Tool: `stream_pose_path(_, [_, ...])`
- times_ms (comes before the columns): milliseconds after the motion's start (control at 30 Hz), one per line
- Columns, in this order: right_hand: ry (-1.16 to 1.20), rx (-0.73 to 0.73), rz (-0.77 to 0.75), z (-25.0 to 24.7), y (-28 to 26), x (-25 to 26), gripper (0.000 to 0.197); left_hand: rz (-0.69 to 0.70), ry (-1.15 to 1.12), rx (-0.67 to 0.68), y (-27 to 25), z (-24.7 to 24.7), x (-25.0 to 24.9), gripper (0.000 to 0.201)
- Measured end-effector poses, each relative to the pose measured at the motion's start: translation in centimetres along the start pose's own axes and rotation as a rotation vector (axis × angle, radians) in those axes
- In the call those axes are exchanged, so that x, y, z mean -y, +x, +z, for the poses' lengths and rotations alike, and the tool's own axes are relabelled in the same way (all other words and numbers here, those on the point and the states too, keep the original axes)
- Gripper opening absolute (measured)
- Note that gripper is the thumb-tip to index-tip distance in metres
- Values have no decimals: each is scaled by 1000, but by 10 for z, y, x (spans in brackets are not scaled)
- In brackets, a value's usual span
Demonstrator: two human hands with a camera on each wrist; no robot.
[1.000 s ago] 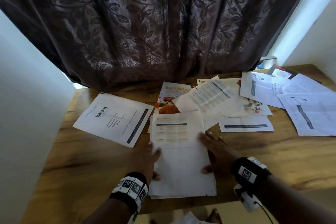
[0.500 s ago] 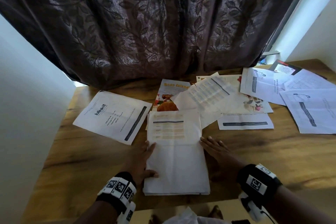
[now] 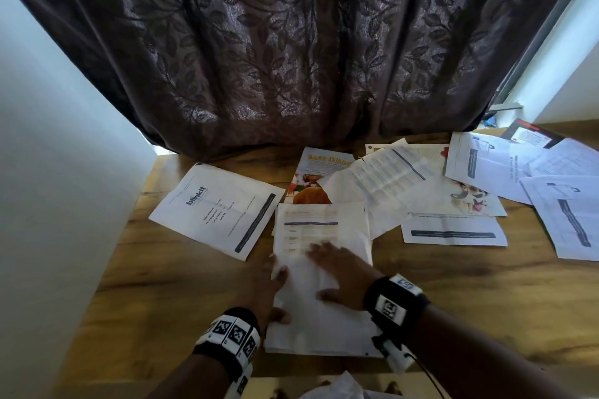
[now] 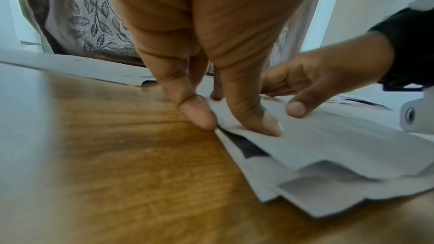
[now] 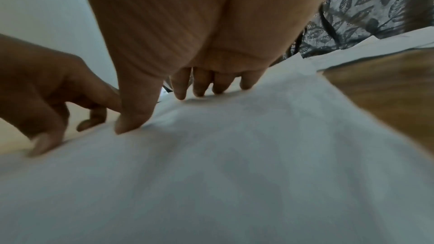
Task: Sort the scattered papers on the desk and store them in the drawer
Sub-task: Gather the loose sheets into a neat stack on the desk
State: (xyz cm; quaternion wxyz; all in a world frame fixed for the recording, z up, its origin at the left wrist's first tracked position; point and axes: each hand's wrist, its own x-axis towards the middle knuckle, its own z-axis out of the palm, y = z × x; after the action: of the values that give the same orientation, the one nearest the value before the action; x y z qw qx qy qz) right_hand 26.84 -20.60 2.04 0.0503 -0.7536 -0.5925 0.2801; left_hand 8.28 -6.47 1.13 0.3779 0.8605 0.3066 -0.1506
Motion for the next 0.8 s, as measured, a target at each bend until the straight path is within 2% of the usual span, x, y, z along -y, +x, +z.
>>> stream_pose_path(67, [-68, 57, 7, 5, 15, -2, 100, -12, 78, 14, 6, 3, 5, 92])
stream_pose_path(133, [-78, 41, 106, 4, 19, -15, 115, -64, 134, 17, 6, 3, 8, 100])
stream_pose_path(233, [-23, -22, 262, -4, 12, -42, 131, -51, 183, 9, 6, 6, 10, 101])
stream_pose_path(367, [14, -12, 274, -9, 8, -55, 139, -11, 271, -8, 5, 6, 18, 98])
stream_pose_path(433, [19, -5, 274, -9, 10, -54, 140, 13, 225, -18, 5, -1, 18, 83])
stream_pose_path(467, [23, -5, 276, -9, 10, -54, 141, 42, 161, -65, 7, -6, 18, 69])
stream_pose_path(533, [28, -9, 279, -8, 11, -54, 140, 115, 158, -249, 10, -21, 15, 33])
stream_pose_path(567, [30, -10, 279, -7, 10, -55, 140, 122, 226, -358, 12, -32, 13, 24])
stream_pose_path(600, [33, -13, 278, -6, 10, -56, 140, 101, 286, -452, 14, -41, 11, 27])
stream_pose_path(667, [35, -18, 278, -4, 11, -57, 138, -43, 363, -517, 26, -59, 12, 58])
stream_pose_path(733, [28, -14, 283, -4, 12, -59, 136, -188, 457, -425, 38, -73, 12, 90])
stream_pose_path(800, [27, 1, 293, -5, 12, -58, 136, -278, 530, -306, 53, -82, 19, 104])
